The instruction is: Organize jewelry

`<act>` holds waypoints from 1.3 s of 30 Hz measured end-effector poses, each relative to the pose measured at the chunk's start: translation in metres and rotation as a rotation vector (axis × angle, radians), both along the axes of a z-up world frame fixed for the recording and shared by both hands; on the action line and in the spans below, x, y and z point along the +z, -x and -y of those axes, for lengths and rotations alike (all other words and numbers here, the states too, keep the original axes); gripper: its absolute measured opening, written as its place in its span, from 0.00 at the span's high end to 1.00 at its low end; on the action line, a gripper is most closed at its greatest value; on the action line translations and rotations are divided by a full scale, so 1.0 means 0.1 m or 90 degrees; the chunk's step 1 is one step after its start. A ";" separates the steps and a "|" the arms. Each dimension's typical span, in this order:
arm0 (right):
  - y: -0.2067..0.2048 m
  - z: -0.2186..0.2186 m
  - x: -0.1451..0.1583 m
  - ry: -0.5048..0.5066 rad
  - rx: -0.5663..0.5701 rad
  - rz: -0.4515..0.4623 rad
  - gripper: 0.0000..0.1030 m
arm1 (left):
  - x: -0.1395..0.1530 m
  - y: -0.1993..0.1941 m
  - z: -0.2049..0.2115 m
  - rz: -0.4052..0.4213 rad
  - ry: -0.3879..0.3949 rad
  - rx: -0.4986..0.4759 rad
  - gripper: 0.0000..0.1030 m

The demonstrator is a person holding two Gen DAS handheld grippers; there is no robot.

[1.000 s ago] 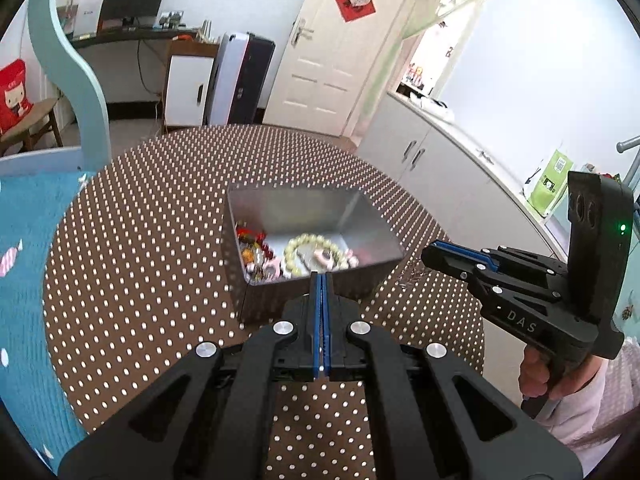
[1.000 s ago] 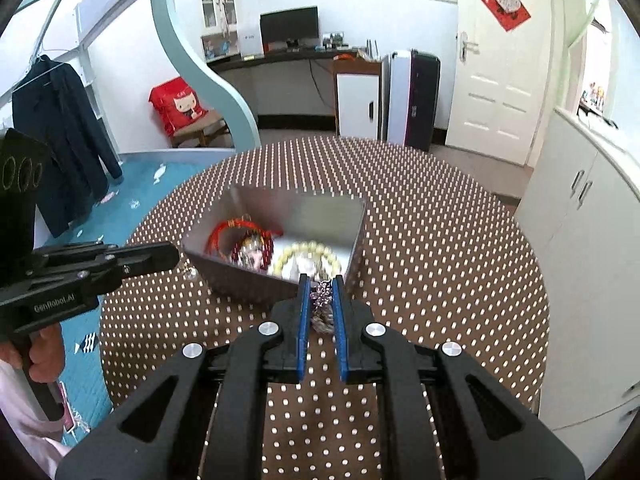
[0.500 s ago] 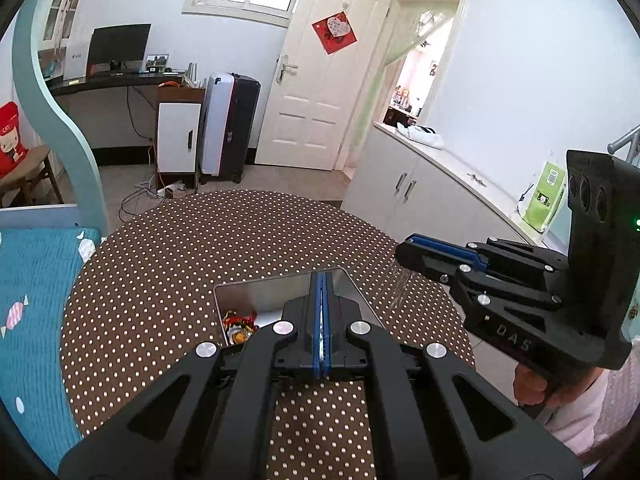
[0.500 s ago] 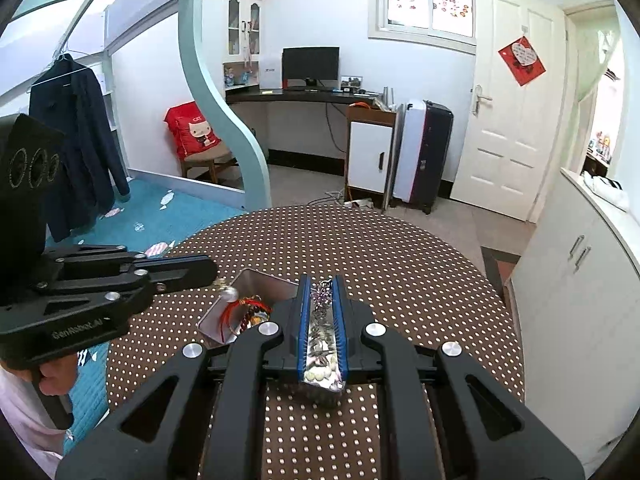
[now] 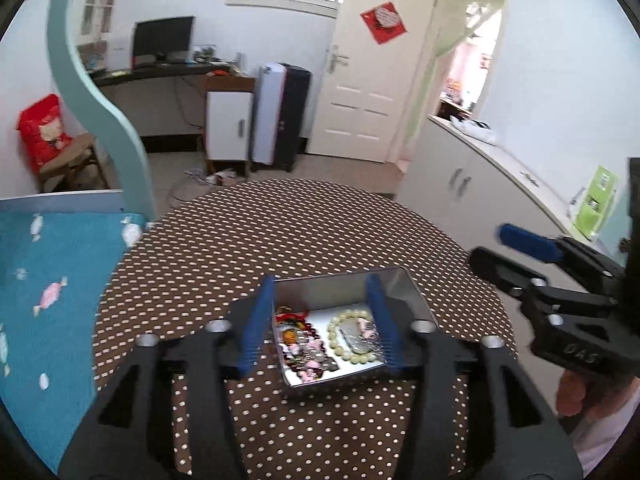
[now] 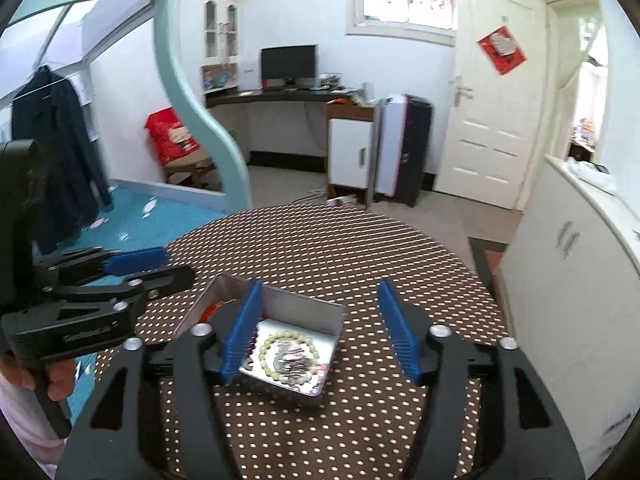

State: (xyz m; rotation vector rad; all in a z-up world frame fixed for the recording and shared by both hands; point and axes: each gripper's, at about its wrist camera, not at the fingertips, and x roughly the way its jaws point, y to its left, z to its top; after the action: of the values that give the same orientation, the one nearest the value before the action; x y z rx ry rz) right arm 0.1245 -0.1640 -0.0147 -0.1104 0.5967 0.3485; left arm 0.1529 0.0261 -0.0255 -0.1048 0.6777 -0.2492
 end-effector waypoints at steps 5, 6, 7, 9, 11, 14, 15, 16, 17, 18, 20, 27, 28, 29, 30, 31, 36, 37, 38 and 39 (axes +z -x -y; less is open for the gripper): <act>0.25 0.12 0.19 0.023 -0.106 0.063 0.07 | 0.17 0.23 0.01 0.031 -0.037 0.047 0.32; 0.29 0.14 0.21 0.031 -0.122 0.073 0.07 | 0.22 0.30 0.03 0.044 -0.047 0.056 0.28; 0.36 0.15 0.25 0.042 -0.141 0.089 0.07 | 0.26 0.35 0.03 0.052 -0.050 0.058 0.23; 0.45 0.16 0.28 0.050 -0.152 0.108 0.07 | 0.33 0.45 0.06 0.068 -0.060 0.067 0.20; 0.56 0.18 0.29 0.053 -0.151 0.119 0.07 | 0.39 0.56 0.10 0.085 -0.073 0.081 0.17; 0.64 0.17 0.29 0.056 -0.157 0.127 0.07 | 0.42 0.70 0.11 0.098 -0.086 0.095 0.15; 0.67 0.18 0.29 0.055 -0.157 0.126 0.07 | 0.44 0.74 0.10 0.103 -0.092 0.100 0.15; 0.70 0.19 0.29 0.052 -0.157 0.125 0.07 | 0.45 0.77 0.11 0.108 -0.096 0.103 0.13; 0.71 0.18 0.29 0.049 -0.159 0.123 0.07 | 0.46 0.81 0.11 0.112 -0.100 0.106 0.13; 0.75 0.20 0.29 0.044 -0.160 0.122 0.07 | 0.47 0.83 0.12 0.114 -0.102 0.107 0.13; 0.79 0.20 0.28 0.036 -0.159 0.122 0.07 | 0.48 0.90 0.15 0.116 -0.106 0.105 0.13; 0.94 0.18 0.30 0.037 -0.158 0.127 0.07 | 0.48 1.03 0.24 0.122 -0.111 0.099 0.13; 0.96 0.18 0.30 0.037 -0.158 0.129 0.07 | 0.48 1.04 0.26 0.123 -0.113 0.097 0.13; 0.98 0.18 0.30 0.037 -0.156 0.130 0.07 | 0.48 1.06 0.27 0.123 -0.112 0.095 0.13; 0.98 0.19 0.30 0.039 -0.156 0.132 0.07 | 0.48 1.06 0.28 0.123 -0.112 0.094 0.12; 0.99 0.19 0.30 0.040 -0.157 0.133 0.07 | 0.48 1.07 0.29 0.124 -0.113 0.094 0.12; 1.02 0.22 0.31 0.035 -0.159 0.133 0.07 | 0.50 1.13 0.31 0.126 -0.113 0.093 0.12; 1.03 0.22 0.31 0.035 -0.159 0.133 0.07 | 0.50 1.13 0.30 0.126 -0.112 0.093 0.12; 1.04 0.22 0.31 0.033 -0.159 0.133 0.07 | 0.49 1.13 0.30 0.125 -0.113 0.093 0.12; 1.04 0.22 0.31 0.033 -0.158 0.133 0.07 | 0.49 1.14 0.30 0.125 -0.113 0.095 0.12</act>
State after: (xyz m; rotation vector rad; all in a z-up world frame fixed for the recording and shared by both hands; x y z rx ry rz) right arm 0.0206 -0.1858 0.0159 -0.1197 0.4075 0.0790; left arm 0.0387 -0.0043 0.0239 0.0383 0.4909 -0.0544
